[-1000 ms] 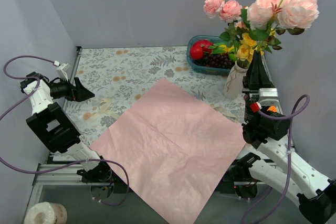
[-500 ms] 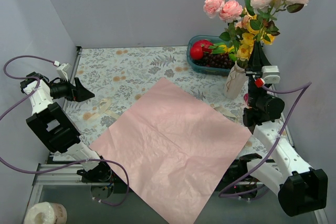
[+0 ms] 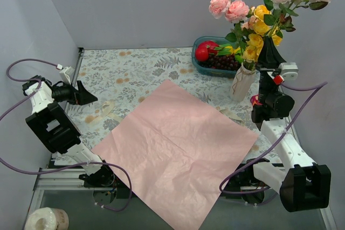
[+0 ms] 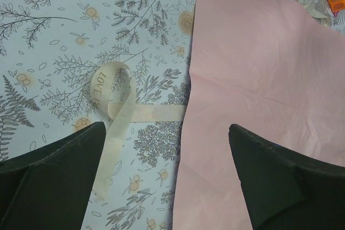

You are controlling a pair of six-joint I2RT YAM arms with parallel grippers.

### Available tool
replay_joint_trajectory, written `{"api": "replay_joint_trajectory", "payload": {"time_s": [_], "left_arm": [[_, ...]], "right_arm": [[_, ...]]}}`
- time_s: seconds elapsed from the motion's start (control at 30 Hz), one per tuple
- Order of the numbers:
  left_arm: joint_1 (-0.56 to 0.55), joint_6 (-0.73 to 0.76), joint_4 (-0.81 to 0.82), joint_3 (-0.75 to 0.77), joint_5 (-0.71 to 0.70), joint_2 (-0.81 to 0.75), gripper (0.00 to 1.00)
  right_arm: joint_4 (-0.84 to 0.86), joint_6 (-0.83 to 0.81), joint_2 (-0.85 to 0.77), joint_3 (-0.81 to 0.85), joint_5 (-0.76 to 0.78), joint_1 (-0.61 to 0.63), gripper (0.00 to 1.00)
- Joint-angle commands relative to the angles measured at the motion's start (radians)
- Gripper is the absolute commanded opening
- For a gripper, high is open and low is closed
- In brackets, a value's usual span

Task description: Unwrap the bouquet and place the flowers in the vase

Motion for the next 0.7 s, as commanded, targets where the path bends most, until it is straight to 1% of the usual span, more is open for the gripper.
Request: {"api": "replay_joint_trajectory", "payload": {"time_s": [0.0, 0.13, 0.27, 0.33, 0.5, 0.67], "left_arm": [[0.005, 0.020, -0.003, 0.026, 0.000, 0.002, 0.98], [0.006, 0.023, -0.030, 0.064, -0.006, 0.019, 0.98], [0.005, 0.036, -0.076, 0.118, -0.021, 0.043, 0.98], [0.005, 0.037, -0.084, 0.120, -0.029, 0.047, 0.98], [0.005, 0.042, -0.089, 0.100, -0.053, 0.045, 0.98], [0.003, 0.045, -0.095, 0.104, -0.067, 0.050, 0.98]], "right_arm": [[0.207, 0.025, 0.037, 0.063, 0.027, -0.004, 0.01], [0.279, 0.021, 0.094, 0.085, 0.024, -0.004, 0.01], [0.345, 0.022, 0.147, 0.115, -0.011, -0.004, 0.01], [0.362, 0.021, 0.180, 0.140, -0.044, -0.004, 0.01], [0.377, 0.039, 0.227, 0.209, -0.111, -0.024, 0.01], [0.363, 0.075, 0.250, 0.282, -0.119, -0.050, 0.01]]}}
